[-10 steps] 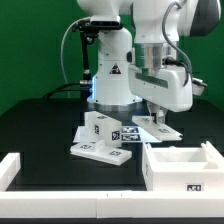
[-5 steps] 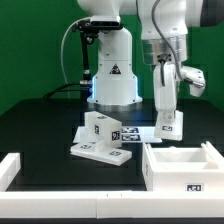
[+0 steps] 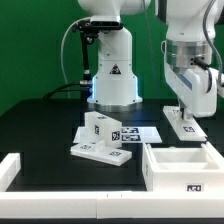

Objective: Assemble cabinet

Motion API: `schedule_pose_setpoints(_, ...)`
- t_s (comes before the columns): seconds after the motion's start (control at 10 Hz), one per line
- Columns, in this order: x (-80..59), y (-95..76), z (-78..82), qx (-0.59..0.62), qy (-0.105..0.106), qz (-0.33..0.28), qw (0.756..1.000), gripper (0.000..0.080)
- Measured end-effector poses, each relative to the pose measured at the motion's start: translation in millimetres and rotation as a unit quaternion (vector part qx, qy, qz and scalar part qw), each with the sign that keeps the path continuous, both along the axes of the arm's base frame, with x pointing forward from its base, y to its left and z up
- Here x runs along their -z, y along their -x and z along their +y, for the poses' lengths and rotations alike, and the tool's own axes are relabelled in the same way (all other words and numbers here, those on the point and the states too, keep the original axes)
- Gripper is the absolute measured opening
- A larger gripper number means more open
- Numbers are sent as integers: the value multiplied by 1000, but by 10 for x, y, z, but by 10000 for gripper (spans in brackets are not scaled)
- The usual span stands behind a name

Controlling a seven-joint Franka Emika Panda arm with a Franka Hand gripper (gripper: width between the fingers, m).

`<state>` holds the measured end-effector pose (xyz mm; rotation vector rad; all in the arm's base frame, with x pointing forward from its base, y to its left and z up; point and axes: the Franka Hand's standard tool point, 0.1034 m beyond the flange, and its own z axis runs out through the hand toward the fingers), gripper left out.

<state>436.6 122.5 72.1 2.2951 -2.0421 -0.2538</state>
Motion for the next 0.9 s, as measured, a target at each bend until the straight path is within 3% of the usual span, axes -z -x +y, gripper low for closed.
schedule_pose_setpoints(0.9, 28, -72, -103, 11, 8, -23, 1000, 64)
